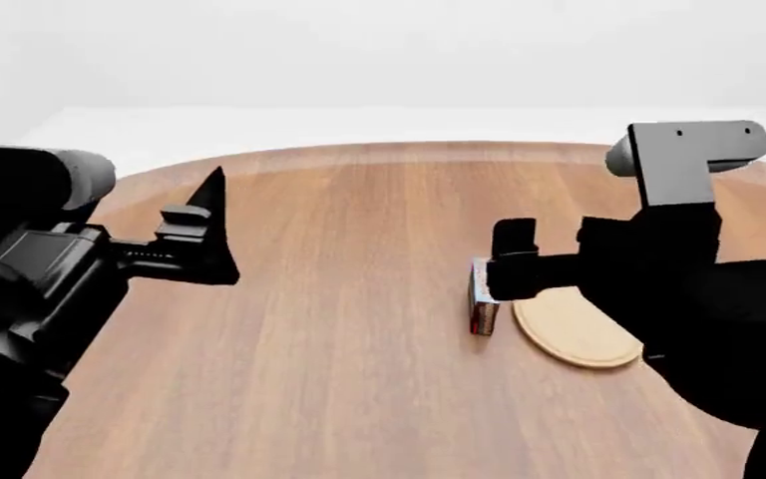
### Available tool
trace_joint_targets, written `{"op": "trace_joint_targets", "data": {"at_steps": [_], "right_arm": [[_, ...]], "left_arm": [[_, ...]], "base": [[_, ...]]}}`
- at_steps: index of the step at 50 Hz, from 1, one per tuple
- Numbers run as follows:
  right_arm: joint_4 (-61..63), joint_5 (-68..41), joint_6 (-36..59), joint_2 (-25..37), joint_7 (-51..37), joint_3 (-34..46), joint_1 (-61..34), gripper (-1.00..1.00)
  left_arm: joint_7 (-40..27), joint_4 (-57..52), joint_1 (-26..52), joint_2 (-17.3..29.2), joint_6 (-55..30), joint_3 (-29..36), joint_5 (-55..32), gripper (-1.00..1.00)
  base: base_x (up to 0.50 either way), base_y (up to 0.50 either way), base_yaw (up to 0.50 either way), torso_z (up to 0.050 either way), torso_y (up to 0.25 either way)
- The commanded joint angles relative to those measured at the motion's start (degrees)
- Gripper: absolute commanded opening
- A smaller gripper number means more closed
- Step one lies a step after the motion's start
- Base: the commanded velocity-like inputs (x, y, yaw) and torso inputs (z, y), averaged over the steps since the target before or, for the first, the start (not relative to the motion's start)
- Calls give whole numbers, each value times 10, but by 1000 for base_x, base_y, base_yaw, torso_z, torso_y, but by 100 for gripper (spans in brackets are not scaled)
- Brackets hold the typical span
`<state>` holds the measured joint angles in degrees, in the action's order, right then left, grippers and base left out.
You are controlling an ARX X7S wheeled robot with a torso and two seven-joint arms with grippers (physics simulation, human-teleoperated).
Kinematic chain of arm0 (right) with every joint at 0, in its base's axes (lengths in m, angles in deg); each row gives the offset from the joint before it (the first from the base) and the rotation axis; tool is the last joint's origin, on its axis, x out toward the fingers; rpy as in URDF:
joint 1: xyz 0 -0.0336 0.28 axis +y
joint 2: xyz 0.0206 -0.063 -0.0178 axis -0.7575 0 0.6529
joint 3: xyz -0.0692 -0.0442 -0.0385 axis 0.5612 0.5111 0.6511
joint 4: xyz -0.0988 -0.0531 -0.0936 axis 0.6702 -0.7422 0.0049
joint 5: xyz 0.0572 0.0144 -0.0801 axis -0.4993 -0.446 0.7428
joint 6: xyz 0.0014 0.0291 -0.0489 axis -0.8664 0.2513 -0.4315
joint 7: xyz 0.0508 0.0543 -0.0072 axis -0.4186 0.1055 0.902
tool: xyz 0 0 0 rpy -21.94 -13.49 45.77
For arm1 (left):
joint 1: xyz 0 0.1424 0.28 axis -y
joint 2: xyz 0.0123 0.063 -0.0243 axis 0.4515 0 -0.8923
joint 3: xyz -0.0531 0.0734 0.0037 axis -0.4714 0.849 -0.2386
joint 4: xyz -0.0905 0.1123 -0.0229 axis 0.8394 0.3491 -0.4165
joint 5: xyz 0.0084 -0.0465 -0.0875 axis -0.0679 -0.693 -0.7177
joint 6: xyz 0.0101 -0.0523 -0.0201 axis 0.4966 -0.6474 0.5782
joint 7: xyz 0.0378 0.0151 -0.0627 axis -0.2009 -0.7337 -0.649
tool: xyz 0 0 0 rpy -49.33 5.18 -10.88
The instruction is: Put the chocolate pudding to the left of the plate.
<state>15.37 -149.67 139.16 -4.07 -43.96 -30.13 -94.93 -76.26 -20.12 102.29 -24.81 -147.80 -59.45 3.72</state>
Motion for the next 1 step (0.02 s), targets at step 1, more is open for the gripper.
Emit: {"op": "trace_joint_targets", "data": {"at_steps": [1], "right_arm": [[101, -70, -18, 42, -27, -37, 79, 100]], "left_arm": [[-4, -48, -45, 18, 16, -45, -30, 100]], "base": [[0, 0, 0, 0, 250]]}}
